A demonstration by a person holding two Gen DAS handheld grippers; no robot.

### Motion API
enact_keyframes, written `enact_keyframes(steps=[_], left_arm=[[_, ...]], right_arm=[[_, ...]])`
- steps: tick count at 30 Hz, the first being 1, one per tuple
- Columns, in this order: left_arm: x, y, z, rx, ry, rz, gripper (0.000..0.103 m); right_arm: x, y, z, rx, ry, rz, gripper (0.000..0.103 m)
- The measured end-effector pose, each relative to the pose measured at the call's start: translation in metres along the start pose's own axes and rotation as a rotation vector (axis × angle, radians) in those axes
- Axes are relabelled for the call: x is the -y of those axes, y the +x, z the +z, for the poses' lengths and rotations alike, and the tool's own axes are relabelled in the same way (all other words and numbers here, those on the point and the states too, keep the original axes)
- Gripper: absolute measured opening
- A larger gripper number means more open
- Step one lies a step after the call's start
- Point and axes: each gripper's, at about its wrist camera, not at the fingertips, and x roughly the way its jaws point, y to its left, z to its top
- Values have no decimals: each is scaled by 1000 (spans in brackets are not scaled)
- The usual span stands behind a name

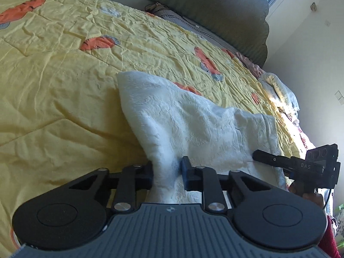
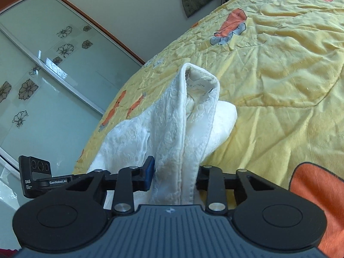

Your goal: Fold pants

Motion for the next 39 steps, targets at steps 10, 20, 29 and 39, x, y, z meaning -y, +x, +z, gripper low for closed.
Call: enact_keyframes(steps=[10, 20, 29, 39], left_arm=[[20, -56, 47, 226, 167, 128, 8], [-46, 11, 134, 182, 167, 350, 10], [-64, -4, 103, 209, 136, 437, 63], [-55, -12, 66, 199, 90, 549, 75]], right_arm=[[-82, 20, 58, 64, -225, 82, 21], [-76, 158, 134, 45, -224, -28, 27], [-65, 141, 111, 129, -231, -386, 61], [-124, 142, 41, -48, -663, -344, 63]])
